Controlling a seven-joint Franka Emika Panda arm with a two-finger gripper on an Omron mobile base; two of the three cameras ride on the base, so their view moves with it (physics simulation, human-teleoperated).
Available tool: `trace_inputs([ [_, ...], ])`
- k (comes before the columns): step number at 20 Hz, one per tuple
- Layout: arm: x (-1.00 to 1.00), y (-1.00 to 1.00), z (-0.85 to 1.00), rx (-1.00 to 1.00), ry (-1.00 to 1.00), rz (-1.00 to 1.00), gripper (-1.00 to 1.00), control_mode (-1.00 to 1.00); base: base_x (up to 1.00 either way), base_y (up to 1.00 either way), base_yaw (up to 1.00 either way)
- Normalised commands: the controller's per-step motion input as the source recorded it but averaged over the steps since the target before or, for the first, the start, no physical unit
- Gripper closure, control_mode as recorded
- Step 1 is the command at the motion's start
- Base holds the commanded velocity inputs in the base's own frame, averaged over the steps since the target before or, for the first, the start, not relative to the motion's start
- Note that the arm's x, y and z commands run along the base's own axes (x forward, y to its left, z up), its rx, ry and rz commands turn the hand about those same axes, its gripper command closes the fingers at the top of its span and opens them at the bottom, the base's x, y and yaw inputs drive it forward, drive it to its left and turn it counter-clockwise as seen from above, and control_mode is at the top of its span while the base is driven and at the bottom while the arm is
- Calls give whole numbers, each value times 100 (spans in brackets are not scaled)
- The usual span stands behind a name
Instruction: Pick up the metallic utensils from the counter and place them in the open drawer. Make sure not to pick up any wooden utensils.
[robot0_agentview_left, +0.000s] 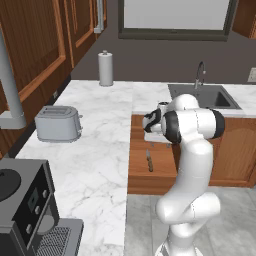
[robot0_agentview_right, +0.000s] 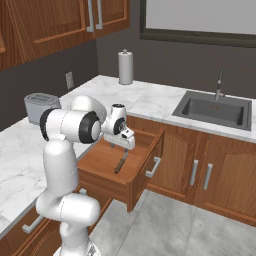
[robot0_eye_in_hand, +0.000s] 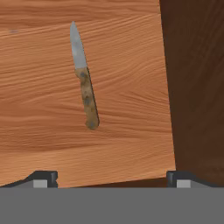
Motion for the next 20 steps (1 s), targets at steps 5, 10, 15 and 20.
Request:
trace_inputs([
  [5,-95,0,100,-2,-25,-3,-100,-100,0,0,0],
  [10,-79,1,100,-16,-24,0,-100,-100,0,0,0],
  [15,-48,12,76,-13,4,-2,-100,-100,0,0,0],
  [20,-55,1,47,11,4,-12,-100,-100,0,0,0],
])
